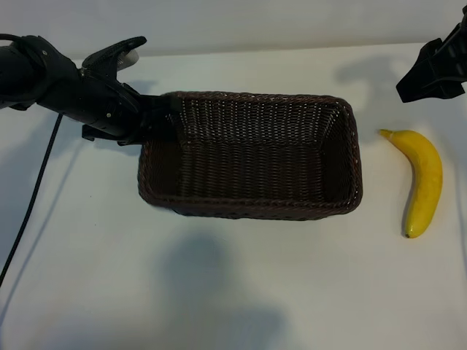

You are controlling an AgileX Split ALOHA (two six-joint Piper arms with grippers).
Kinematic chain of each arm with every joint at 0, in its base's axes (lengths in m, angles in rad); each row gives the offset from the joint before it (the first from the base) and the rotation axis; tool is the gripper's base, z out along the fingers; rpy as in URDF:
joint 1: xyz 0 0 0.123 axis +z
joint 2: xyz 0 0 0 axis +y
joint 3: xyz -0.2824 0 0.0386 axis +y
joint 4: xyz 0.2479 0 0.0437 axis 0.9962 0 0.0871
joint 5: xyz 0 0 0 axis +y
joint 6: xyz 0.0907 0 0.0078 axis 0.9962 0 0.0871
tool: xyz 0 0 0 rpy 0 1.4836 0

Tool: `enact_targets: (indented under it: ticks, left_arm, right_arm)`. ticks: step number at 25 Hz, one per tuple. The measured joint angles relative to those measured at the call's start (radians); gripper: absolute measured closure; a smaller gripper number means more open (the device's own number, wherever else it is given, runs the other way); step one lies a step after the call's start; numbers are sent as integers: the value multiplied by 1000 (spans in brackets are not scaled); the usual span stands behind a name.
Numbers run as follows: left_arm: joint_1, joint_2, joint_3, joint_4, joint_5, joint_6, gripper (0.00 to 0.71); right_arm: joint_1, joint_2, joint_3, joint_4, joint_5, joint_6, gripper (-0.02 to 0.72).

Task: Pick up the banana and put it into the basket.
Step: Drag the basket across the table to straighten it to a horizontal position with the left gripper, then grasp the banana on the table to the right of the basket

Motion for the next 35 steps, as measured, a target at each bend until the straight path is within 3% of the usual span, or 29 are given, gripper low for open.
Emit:
enact_targets:
  ticks: [2, 5, 18, 29, 35]
  left_arm:
    - [0, 0, 0, -11, 6, -3, 161]
    - [0, -1, -1, -18, 23, -5, 85]
    - [8, -206, -9, 52, 116, -15, 90]
    - [10, -479, -9, 294, 243, -139, 94]
    - [76, -590, 8, 372, 297, -158, 95]
  right_arm:
    - [0, 0, 0, 0, 1, 0, 109]
    - [0, 0, 0, 0, 2, 0, 109]
    - [0, 0, 0, 0, 5, 0, 109]
    - [0, 0, 0, 0, 10, 0, 109]
    - [0, -1, 0, 0, 10, 0, 109]
